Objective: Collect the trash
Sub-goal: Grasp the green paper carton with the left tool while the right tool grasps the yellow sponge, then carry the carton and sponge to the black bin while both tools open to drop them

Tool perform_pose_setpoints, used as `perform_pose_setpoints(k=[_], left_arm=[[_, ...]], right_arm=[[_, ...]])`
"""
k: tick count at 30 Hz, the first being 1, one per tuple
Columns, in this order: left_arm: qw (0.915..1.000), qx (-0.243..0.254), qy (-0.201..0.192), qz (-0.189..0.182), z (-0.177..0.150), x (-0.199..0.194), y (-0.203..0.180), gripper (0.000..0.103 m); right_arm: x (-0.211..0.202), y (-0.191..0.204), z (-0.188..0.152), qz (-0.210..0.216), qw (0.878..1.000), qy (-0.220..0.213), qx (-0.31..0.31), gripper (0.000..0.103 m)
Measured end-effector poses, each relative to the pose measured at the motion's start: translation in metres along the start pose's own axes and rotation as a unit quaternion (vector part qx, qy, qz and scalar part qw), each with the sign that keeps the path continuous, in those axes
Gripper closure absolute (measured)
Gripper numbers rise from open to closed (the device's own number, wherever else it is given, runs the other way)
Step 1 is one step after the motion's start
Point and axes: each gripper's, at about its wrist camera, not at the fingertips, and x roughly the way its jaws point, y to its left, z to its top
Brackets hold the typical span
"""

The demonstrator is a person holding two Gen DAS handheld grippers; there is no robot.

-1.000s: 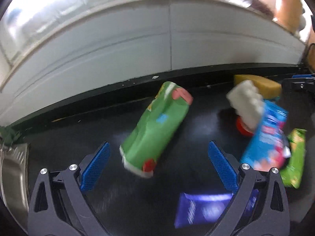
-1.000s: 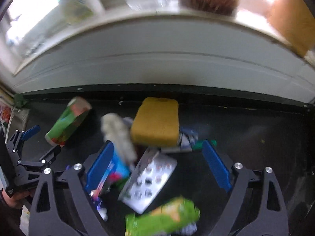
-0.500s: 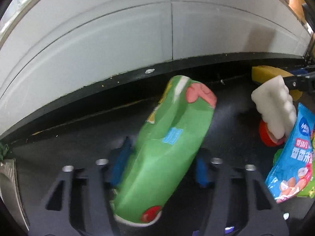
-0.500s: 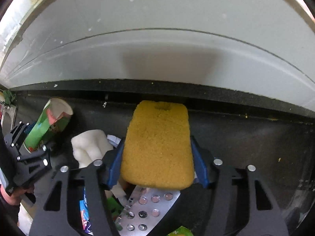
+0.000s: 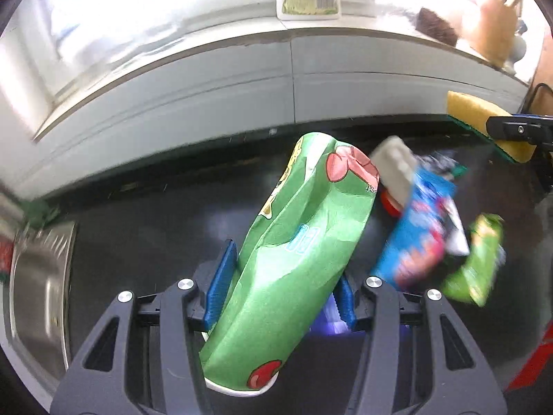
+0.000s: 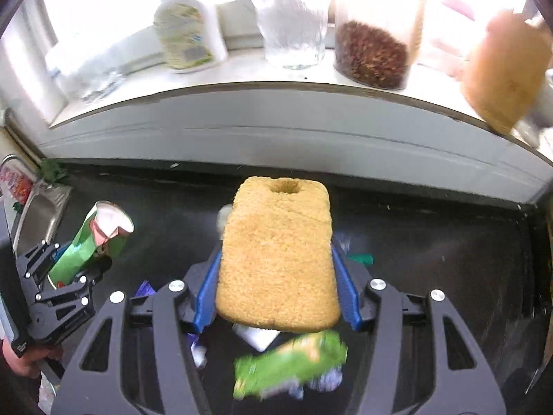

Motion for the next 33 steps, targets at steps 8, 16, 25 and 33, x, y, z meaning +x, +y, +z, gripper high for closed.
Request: perform_pose_setpoints(k=[8,16,25,33], left_arm=[[0.9993,-0.03,0.022,-0.002,-0.086,-0.071,-0.033,0.052],[0.9992,-0.031,0.024,-0.002,-0.126,-0.1,-0.03,0.052],[0.9986,-0.051,0.009,0.015,-0.131,-0.115,-0.011,0.052],[0.9881,-0.134,-0.005,0.075,-0.169,-0.151,0.053,0.052]], right_arm=[[-0.069,0.023,-0.097,0.008,1.0,0.0,0.004,0.046],[-0.089,0.044,-0.144,0.01,1.0,0.01,0.003,0.046],[-0.095,0.07,-0.137,0.025,0.999,-0.003,-0.023,0.046],[-0.078,0.167,-0.131,0.099,0.987,0.004,-0.124,0.046]])
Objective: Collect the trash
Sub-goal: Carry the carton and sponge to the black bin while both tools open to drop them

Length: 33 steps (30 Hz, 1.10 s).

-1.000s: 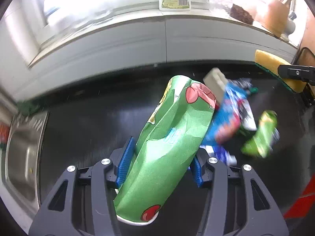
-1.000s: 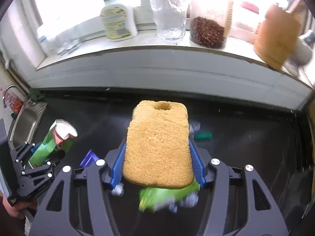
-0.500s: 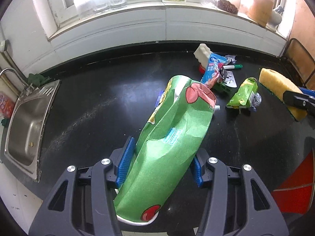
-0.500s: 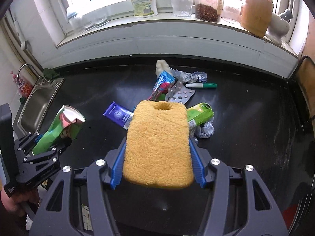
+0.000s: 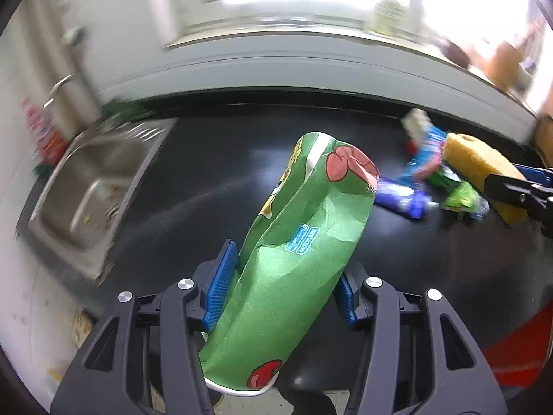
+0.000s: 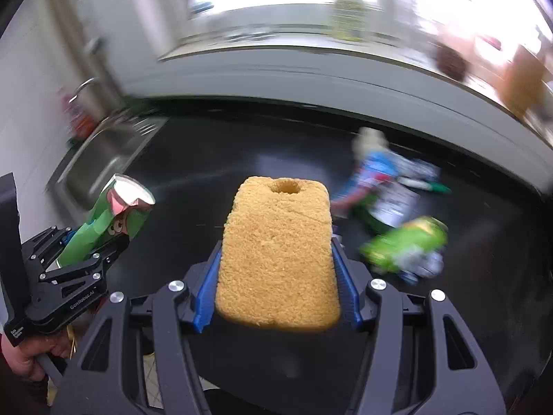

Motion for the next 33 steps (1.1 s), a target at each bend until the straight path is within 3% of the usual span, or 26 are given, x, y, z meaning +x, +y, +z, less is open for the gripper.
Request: perform_pose_setpoints(k=[7,12,16,22,27,33], left_arm=[[0.9909,-0.107,0.017,0.079,-0.069,-0.029,0.103,0.052],[0.9741,-0.183,0.048,0.123,-0.146,-0.047,0.168,0.052],[0.9601,-0.235,0.073,0.133,-0.207,-0.049,0.204,0.052],[0.9463,-0.286,0.095,0.116,-0.27,-0.029,0.238,0.052],[0.9435,-0.293,0.111,0.108,-0.298,-0.009,0.254,0.052],[0.9439,-0.296,0.11,0.096,-0.305,0.006,0.267,0.052]], right_arm=[[0.041,0.133,-0.002,0.11,0.986,0.034,-0.118,0.046],[0.07,0.23,-0.029,0.184,0.961,0.082,-0.187,0.046],[0.095,0.296,-0.065,0.221,0.939,0.13,-0.231,0.045],[0.134,0.354,-0.104,0.222,0.922,0.175,-0.263,0.045],[0.162,0.379,-0.123,0.206,0.919,0.201,-0.269,0.045],[0.174,0.391,-0.129,0.195,0.919,0.211,-0.27,0.044]])
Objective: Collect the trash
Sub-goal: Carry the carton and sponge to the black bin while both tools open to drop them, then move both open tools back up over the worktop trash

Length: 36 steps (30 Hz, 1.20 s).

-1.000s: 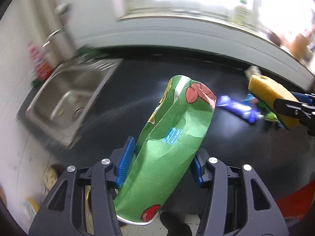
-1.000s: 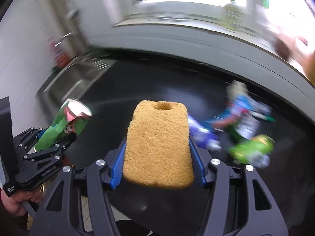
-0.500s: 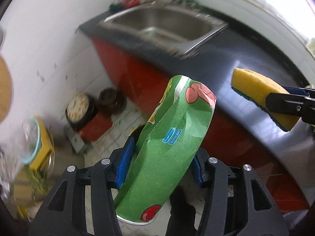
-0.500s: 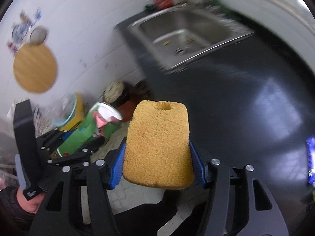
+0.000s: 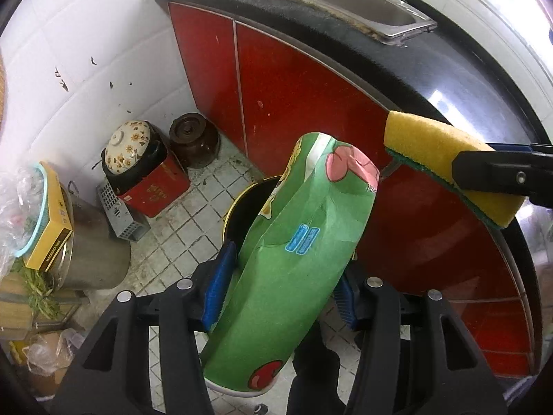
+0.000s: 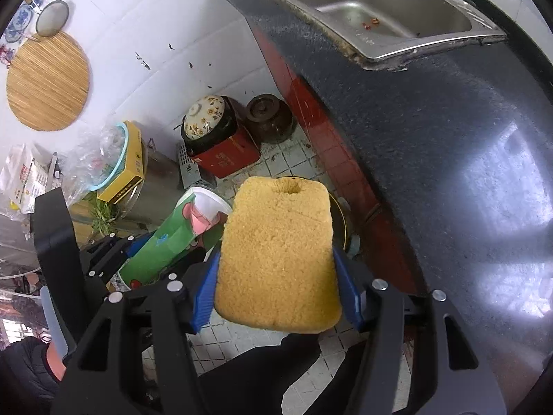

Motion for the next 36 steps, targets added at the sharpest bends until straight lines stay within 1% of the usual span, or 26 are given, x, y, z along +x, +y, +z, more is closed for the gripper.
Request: perform_pose_setpoints(k=[4,5,6,7,8,9,17,21,22,24,26,28,29,30,32,33,35,36], left_arm=[[0.9999,-0.005,-0.005,-0.009,0.006,0.007,0.002,0.051],[0.9999,-0.005,-0.006,-0.011,0.008,0.008,0.003,0.048],[0.9999,-0.005,-0.007,-0.015,0.009,0.009,0.003,0.035],[0.9998,-0.006,-0.005,-0.016,0.01,0.011,0.004,0.027],[0.9999,-0.006,-0.008,-0.014,0.011,0.011,0.004,0.02],[0.9998,-0.006,-0.013,-0.01,0.011,0.009,0.004,0.02],[0.9999,-0.009,-0.012,-0.008,0.01,0.008,0.004,0.02],[0.9999,-0.001,-0.015,-0.006,0.012,0.001,-0.001,0.02],[0.9998,0.004,-0.017,-0.006,0.014,-0.003,-0.005,0.02],[0.9995,0.018,-0.026,-0.005,0.018,-0.013,-0.015,0.016],[0.9988,0.033,-0.036,-0.007,0.024,-0.025,-0.029,0.011],[0.9973,0.05,-0.05,-0.017,0.033,-0.039,-0.051,0.009],[0.9965,0.059,-0.055,-0.023,0.037,-0.044,-0.061,0.007],[0.9948,0.075,-0.061,-0.032,0.043,-0.052,-0.082,0.007],[0.9914,0.099,-0.071,-0.049,0.052,-0.061,-0.112,0.007],[0.9877,0.119,-0.078,-0.065,0.057,-0.067,-0.136,0.007],[0.9795,0.158,-0.088,-0.09,0.066,-0.077,-0.178,0.007],[0.9725,0.186,-0.095,-0.104,0.071,-0.083,-0.208,0.007]], right_arm=[[0.001,0.002,0.005,-0.005,1.0,-0.002,-0.004,0.044],[0.001,0.003,0.007,-0.006,1.0,-0.002,-0.005,0.043],[0.001,0.003,0.008,-0.004,1.0,-0.002,-0.005,0.041],[0.003,0.003,0.01,-0.005,1.0,0.0,-0.005,0.035],[0.003,0.002,0.013,-0.005,1.0,-0.001,-0.004,0.031],[0.003,0.001,0.014,-0.005,1.0,-0.002,-0.004,0.028],[-0.002,-0.005,0.016,-0.002,1.0,-0.006,0.002,0.028],[-0.016,-0.013,0.015,-0.001,1.0,-0.016,0.01,0.028],[-0.025,-0.019,0.012,-0.001,1.0,-0.024,0.015,0.027],[-0.044,-0.03,0.008,-0.004,0.999,-0.039,0.026,0.024],[-0.067,-0.043,0.003,-0.012,0.997,-0.061,0.037,0.019],[-0.098,-0.064,-0.008,-0.029,0.994,-0.093,0.056,0.014],[-0.117,-0.079,-0.016,-0.043,0.99,-0.111,0.07,0.013],[-0.131,-0.089,-0.021,-0.053,0.988,-0.123,0.081,0.011],[-0.168,-0.122,-0.042,-0.081,0.978,-0.156,0.114,0.011],[-0.184,-0.137,-0.052,-0.095,0.972,-0.169,0.131,0.011],[-0.223,-0.178,-0.082,-0.128,0.956,-0.197,0.178,0.011],[-0.235,-0.192,-0.094,-0.139,0.949,-0.204,0.195,0.011]])
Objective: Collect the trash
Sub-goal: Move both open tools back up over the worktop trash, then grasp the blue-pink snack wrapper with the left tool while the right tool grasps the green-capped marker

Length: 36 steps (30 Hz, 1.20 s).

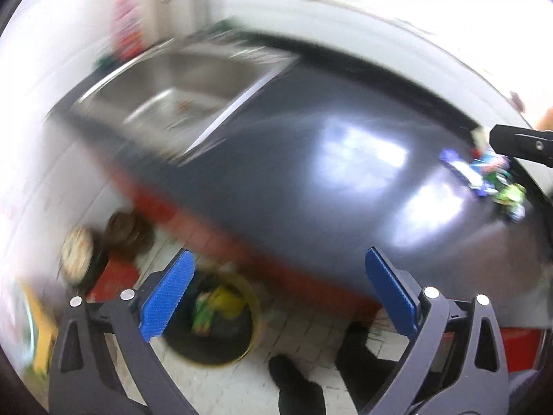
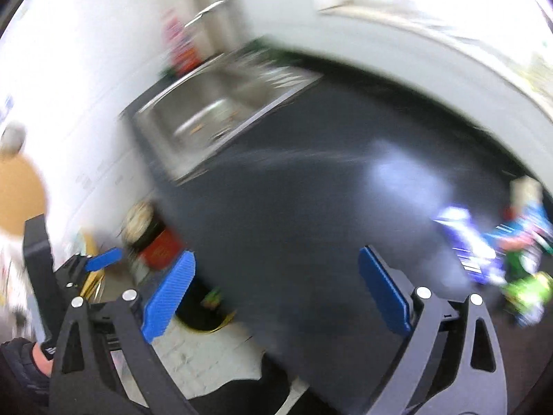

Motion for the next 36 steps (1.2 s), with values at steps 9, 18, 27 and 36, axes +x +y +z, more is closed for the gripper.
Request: perform_pose_setpoints(k=[9,18,27,36], left_arm=[[0.9754,0.184,-0.037,-0.115,0.078,0.021,-0.208,0.007],[0.9456,0.28,-0.031,-0.162,0.092,0.049,-0.334,0.007],[0.9373,0.311,-0.008,-0.158,0.107,0.109,-0.379,0.007],[0.9227,0.352,0.032,-0.155,0.117,0.196,-0.418,0.012]], right_arm=[[-0.107,-0.213,-0.048,-0.135,0.974,-0.07,0.17,0.011],[-0.13,-0.31,-0.084,-0.165,0.957,-0.066,0.229,0.011],[-0.096,-0.361,-0.072,-0.142,0.968,-0.031,0.202,0.011],[-0.007,-0.437,-0.051,-0.117,0.987,0.047,0.102,0.011]])
